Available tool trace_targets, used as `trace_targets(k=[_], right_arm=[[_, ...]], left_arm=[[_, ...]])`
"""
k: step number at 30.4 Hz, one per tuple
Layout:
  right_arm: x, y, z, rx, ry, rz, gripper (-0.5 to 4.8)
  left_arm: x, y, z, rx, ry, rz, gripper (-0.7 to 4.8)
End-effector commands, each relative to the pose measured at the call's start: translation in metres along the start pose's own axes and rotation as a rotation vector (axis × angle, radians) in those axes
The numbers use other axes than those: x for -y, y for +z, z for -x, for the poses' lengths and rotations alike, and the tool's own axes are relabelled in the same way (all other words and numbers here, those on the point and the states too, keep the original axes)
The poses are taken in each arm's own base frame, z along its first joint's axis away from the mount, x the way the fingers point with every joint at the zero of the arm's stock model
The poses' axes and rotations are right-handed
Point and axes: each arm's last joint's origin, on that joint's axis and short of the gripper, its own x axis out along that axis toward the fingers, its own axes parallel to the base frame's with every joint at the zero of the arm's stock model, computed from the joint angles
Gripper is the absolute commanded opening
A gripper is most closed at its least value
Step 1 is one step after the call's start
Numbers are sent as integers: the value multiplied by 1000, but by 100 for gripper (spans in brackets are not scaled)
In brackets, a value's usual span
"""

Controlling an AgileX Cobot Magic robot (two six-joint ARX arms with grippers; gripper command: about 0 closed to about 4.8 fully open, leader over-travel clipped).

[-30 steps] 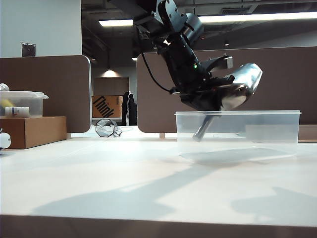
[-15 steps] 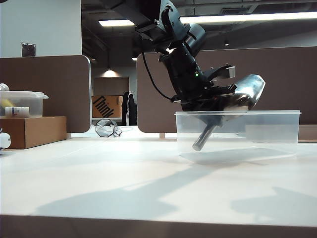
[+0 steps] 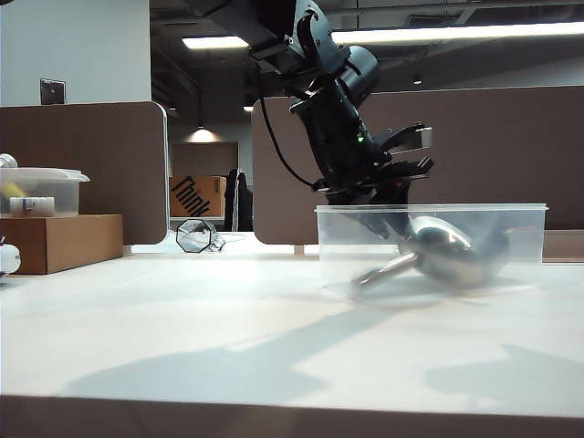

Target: Pick up the metal ice scoop from the table and place it inside the transparent plastic box.

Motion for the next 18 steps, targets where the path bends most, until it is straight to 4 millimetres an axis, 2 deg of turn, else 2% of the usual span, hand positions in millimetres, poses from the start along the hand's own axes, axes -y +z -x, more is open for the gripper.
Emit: trace_targets(k=[1,3,9,10,11,12,14,18], right_arm=[[0,2,0,15,4,4,-1],[0,2,0,15,4,4,-1],[0,2,0,15,4,4,-1],[0,2,0,15,4,4,-1],[0,2,0,15,3,4,-1],[0,2,0,15,4,4,-1],[0,2,0,15,4,3,-1],[0,2,0,15,4,3,-1]], left_arm=[[1,4,4,18,2,-8,200],[1,4,4,20,6,-9,219],[1,13,11,84,16,-16,213],[1,16,15,106,20,-11,199],[2,20,20,135,23,-12,126],[3,24,26,155,25,-16,27],[4,32,40,201,29,-25,-6],[7,44,74,237,99,-28,-6]])
